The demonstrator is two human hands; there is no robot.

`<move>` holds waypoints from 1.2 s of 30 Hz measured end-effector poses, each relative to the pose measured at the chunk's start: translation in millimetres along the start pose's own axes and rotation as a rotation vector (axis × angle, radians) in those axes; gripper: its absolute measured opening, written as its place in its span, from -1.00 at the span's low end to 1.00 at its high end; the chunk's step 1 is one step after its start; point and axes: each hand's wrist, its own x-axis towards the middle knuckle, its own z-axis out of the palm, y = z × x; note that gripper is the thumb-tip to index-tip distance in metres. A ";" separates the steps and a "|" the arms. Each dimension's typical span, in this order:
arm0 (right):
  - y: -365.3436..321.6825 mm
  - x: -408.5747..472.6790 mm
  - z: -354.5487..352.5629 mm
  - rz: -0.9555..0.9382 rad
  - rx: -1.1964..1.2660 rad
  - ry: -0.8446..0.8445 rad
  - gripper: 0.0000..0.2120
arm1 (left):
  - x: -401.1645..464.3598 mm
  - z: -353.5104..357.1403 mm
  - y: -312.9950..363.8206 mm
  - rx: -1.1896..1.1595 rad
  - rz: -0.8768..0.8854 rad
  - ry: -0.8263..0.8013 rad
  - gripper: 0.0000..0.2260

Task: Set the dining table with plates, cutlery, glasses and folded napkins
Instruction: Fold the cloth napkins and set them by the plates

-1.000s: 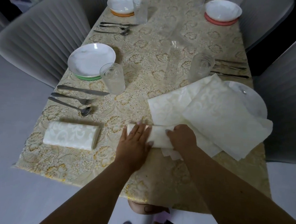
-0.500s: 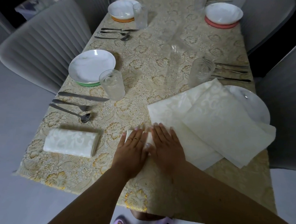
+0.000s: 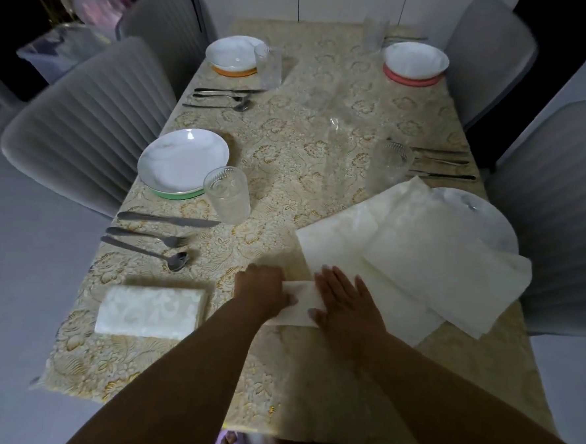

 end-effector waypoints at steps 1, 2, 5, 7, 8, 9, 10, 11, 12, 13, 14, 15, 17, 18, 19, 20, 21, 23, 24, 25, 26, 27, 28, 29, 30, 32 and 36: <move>0.6 0.7 -4.7 0.007 0.030 -0.036 -0.37 | 0.7 -3.3 0.0 0.031 0.029 -0.023 -0.58; -0.4 1.1 -10.2 0.027 0.035 -0.050 -0.33 | -0.2 -5.1 -0.7 0.019 0.071 -0.002 -0.61; -5.6 4.6 -34.1 0.129 -0.009 -0.019 -0.37 | -17.8 -7.2 -9.2 -0.272 0.184 0.107 -0.77; -7.3 7.9 -45.9 0.136 0.021 -0.071 -0.49 | -36.7 -8.6 -20.5 -0.520 0.167 0.142 -0.76; -8.8 10.1 -49.5 0.107 0.085 -0.076 -0.57 | -46.4 -9.3 -29.8 -0.618 0.123 0.168 -0.75; -10.3 12.8 -51.7 0.076 0.198 -0.065 -0.66 | -55.5 -10.8 -41.4 -0.711 0.066 0.188 -0.75; -15.8 13.2 -56.8 0.047 0.341 -0.055 -0.73 | -63.5 -11.3 -55.0 -0.804 0.005 0.201 -0.74; -25.6 13.0 -62.1 0.029 0.484 -0.058 -0.75 | -70.9 -11.7 -69.9 -0.895 -0.055 0.213 -0.74; -38.7 14.4 -66.1 0.020 0.607 -0.074 -0.76 | -78.5 -12.9 -85.2 -0.983 -0.112 0.231 -0.73; -54.2 17.0 -68.1 0.021 0.704 -0.091 -0.76 | -85.8 -14.0 -101.3 -1.063 -0.168 0.258 -0.72; -71.6 20.4 -67.3 0.025 0.768 -0.098 -0.76 | -91.8 -15.1 -117.2 -1.121 -0.220 0.293 -0.71; -89.8 24.6 -62.8 0.023 0.823 -0.095 -0.75 | -96.9 -16.5 -132.7 -1.161 -0.263 0.328 -0.73; -125.5 36.4 -50.1 0.030 0.924 -0.056 -0.68 | -101.9 -17.7 -163.3 -1.229 -0.320 0.388 -0.81; -141.6 43.1 -42.6 0.052 0.949 -0.028 -0.63 | -101.8 -17.2 -177.4 -1.251 -0.348 0.419 -0.83; -155.9 50.2 -35.9 0.083 0.955 -0.002 -0.60 | -100.0 -16.3 -190.3 -1.240 -0.384 0.454 -0.81; -168.7 56.2 -32.0 0.114 0.945 0.015 -0.59 | -97.1 -13.4 -201.7 -1.190 -0.413 0.482 -0.76; -179.8 62.2 -27.9 0.139 0.919 0.029 -0.58 | -93.8 -9.8 -211.1 -1.119 -0.431 0.490 -0.72; -196.1 71.3 -20.0 0.173 0.858 0.048 -0.64 | -87.4 -1.8 -222.4 -0.990 -0.462 0.472 -0.74; -202.1 74.2 -16.5 0.197 0.821 0.047 -0.69 | -83.4 4.1 -226.6 -0.939 -0.479 0.459 -0.77; -207.0 76.2 -12.8 0.227 0.783 0.041 -0.72 | -78.7 12.0 -231.5 -0.889 -0.490 0.445 -0.77; -211.2 77.2 -10.4 0.259 0.744 0.036 -0.72 | -75.1 18.8 -235.2 -0.833 -0.493 0.433 -0.76; -213.8 77.7 -7.0 0.283 0.705 0.037 -0.73 | -71.8 24.7 -238.1 -0.770 -0.497 0.423 -0.75; -215.8 78.2 -5.6 0.293 0.671 0.046 -0.73 | -69.5 28.1 -239.0 -0.684 -0.507 0.431 -0.75; -217.0 78.5 -4.7 0.301 0.644 0.050 -0.73 | -68.4 30.4 -238.8 -0.572 -0.506 0.477 -0.76; -218.0 78.5 -3.8 0.302 0.618 0.046 -0.73 | -68.6 31.3 -236.3 -0.462 -0.463 0.548 -0.77; -219.9 80.3 -0.2 0.303 0.560 0.028 -0.73 | -71.1 32.3 -228.1 -0.288 -0.220 0.686 -0.76; -229.9 75.6 3.3 0.321 0.184 0.273 -0.66 | -71.6 52.5 -223.3 -0.079 0.090 0.477 -0.55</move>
